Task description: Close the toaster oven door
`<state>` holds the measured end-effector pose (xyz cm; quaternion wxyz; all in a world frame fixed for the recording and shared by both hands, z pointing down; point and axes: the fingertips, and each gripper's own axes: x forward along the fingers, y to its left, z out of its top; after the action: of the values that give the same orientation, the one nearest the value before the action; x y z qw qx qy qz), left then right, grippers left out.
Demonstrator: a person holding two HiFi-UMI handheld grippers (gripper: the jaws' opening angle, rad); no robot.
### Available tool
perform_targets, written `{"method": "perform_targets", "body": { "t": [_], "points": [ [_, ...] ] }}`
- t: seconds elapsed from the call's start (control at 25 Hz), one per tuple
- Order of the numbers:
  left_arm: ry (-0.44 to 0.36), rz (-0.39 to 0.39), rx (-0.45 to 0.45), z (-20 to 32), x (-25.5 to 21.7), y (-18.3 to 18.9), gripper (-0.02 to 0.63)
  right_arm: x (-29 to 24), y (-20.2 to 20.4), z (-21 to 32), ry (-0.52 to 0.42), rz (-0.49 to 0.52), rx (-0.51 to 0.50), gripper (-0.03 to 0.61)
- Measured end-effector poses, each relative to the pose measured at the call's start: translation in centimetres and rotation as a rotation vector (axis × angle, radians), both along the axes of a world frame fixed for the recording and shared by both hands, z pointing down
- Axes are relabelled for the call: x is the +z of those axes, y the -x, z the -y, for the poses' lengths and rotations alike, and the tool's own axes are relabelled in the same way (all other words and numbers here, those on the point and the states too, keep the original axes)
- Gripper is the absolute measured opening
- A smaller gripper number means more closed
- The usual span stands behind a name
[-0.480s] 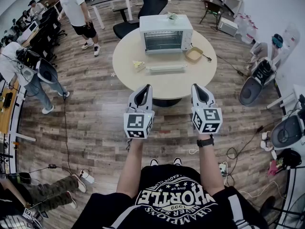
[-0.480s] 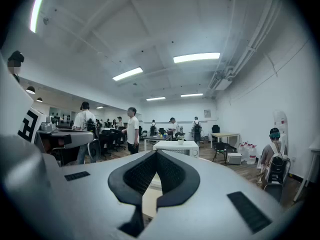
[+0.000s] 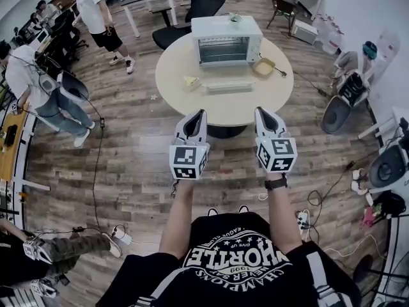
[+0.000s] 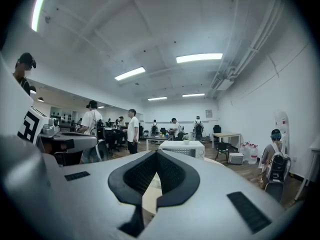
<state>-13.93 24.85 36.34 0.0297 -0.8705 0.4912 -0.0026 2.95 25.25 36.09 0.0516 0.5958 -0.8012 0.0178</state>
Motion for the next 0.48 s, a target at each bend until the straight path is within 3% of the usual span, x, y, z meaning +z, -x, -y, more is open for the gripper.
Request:
{"method": "perform_targets", "body": {
  "t": [0.48],
  "points": [
    [0.055, -0.022, 0.047, -1.6, 3.1, 1.5, 0.017, 2.9, 2.8, -2.1, 0.042, 0.047, 0.019, 0.02]
  ]
}}
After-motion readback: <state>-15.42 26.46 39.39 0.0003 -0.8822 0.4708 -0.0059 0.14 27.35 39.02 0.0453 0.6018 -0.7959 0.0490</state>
